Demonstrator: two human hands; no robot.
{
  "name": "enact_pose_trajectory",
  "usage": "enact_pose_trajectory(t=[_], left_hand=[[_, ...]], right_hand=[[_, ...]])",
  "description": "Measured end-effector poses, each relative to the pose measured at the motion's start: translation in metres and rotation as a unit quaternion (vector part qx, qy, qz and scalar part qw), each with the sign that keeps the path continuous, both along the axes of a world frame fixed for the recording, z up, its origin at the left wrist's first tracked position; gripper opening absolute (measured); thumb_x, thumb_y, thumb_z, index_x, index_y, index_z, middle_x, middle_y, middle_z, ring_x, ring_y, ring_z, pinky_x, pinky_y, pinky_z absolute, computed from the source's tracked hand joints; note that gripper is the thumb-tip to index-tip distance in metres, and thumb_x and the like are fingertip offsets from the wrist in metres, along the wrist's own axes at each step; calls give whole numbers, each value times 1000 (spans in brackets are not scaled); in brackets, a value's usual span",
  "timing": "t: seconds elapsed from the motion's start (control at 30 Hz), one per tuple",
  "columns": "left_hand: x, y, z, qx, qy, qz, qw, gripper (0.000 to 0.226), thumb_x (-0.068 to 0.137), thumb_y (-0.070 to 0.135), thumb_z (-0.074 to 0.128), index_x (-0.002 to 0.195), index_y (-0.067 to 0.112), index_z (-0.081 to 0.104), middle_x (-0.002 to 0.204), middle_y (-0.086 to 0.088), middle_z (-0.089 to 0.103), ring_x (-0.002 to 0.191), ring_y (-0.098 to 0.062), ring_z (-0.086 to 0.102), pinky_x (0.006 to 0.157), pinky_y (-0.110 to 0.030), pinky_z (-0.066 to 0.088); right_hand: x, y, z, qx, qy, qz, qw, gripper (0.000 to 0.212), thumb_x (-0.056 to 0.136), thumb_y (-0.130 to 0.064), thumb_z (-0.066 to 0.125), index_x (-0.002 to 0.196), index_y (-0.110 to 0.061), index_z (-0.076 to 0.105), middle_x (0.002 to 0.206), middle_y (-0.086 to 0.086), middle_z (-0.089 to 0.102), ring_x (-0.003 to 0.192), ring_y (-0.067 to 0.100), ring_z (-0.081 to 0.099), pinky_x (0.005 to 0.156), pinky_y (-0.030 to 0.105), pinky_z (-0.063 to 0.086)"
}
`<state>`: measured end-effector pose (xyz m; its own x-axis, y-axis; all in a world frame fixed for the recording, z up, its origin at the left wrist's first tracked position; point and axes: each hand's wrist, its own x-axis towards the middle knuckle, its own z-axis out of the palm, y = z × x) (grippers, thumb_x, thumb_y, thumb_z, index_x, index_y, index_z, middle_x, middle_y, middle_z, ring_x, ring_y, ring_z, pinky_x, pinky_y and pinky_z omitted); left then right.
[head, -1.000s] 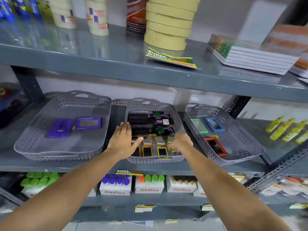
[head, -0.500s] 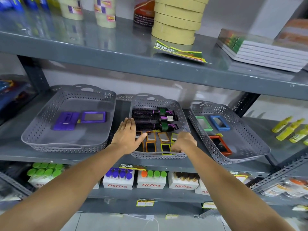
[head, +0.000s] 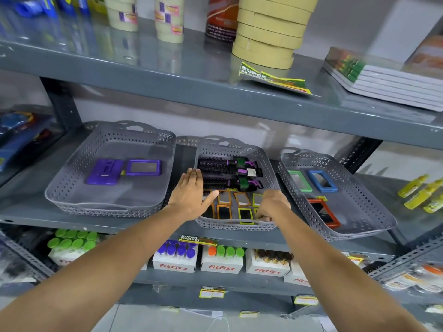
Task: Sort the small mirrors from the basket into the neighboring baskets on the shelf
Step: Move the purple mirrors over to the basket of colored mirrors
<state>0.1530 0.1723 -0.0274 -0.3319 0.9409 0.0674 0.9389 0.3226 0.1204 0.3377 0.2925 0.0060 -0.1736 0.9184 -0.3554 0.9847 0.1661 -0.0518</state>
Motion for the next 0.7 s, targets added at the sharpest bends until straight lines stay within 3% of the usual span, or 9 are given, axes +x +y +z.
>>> enact_pose_trajectory(t=[0.1, 0.37, 0.5, 0.6, 0.7], left_hand=[[-8, -9, 9, 15, 2, -5, 1000, 86, 91, 62, 17, 146, -3, 7, 154, -21, 16, 144, -30, 6, 118, -38, 5], [-92, -88, 17, 10, 24, 115, 993, 87, 89, 63, 17, 145, -4, 10, 152, -24, 18, 143, -33, 11, 118, -42, 12], [-135, -129, 12, -20, 13, 174, 984, 88, 90, 63, 16, 145, -5, 5, 154, -21, 14, 144, -30, 6, 118, -39, 8], [-153, -147, 9, -22, -7, 182, 983, 90, 89, 65, 15, 146, -3, 2, 155, -19, 11, 144, -28, 3, 118, -36, 4], [-161, -162, 2, -1, -24, 179, 984, 114, 70, 80, -8, 146, -3, 6, 155, -20, 13, 144, -28, 5, 118, -35, 3]], right_hand=[[-16, 5, 15, 12, 24, 5, 1000, 24, 75, -16, 76, 87, -6, 57, 79, 8, 70, 72, 21, 72, 71, 37, 61], [-135, -37, 46, 132, 91, 121, 980, 57, 81, -54, 63, 117, -9, 59, 121, 12, 64, 112, 33, 61, 86, 41, 53], [-213, -71, 39, 130, 145, 188, 963, 50, 83, -52, 60, 110, -11, 64, 117, 12, 66, 106, 32, 64, 79, 38, 54], [-255, -87, 26, 116, 129, 258, 950, 44, 85, -45, 61, 108, -9, 62, 114, 11, 66, 102, 31, 65, 74, 36, 54], [-284, -92, 8, 91, 111, 302, 943, 50, 81, -39, 66, 118, -7, 56, 121, 15, 62, 111, 33, 61, 86, 39, 52]])
